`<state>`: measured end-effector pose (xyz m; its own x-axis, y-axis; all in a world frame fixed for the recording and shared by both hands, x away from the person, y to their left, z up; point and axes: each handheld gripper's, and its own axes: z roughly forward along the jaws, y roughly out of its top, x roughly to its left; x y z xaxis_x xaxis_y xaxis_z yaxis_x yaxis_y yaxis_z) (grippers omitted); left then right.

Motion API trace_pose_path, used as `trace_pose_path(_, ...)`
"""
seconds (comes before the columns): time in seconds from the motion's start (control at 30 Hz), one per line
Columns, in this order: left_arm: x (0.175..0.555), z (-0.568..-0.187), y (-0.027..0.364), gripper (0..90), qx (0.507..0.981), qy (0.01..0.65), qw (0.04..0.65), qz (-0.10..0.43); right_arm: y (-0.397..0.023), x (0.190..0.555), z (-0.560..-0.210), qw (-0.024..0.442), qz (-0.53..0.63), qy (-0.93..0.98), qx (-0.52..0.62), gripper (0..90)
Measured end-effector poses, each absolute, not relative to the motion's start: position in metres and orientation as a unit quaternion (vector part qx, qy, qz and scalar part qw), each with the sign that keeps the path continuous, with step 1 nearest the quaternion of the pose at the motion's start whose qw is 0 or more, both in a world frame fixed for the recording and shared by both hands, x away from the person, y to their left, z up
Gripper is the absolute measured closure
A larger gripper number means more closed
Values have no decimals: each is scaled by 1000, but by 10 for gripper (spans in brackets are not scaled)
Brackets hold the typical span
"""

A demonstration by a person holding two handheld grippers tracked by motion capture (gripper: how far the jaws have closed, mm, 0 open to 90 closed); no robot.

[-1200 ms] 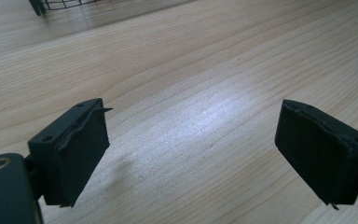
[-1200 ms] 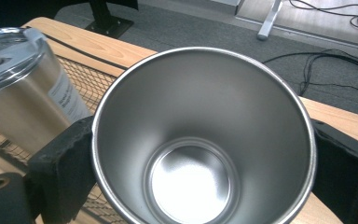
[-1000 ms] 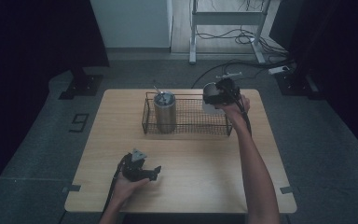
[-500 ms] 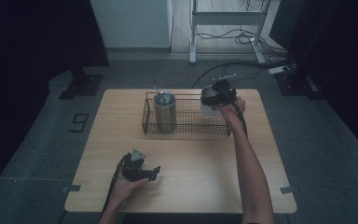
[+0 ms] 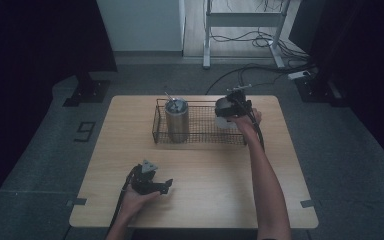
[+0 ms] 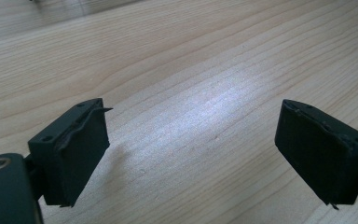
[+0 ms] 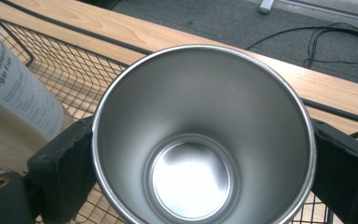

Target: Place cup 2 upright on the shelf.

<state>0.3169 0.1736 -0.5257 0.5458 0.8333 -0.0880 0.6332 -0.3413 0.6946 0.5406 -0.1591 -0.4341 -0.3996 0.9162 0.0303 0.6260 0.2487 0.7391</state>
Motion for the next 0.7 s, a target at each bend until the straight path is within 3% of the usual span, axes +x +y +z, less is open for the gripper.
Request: trace_pose_path(0.7,316,-525,174,105,807,453,353,141,-154,545,-459,204,315,779,503,61)
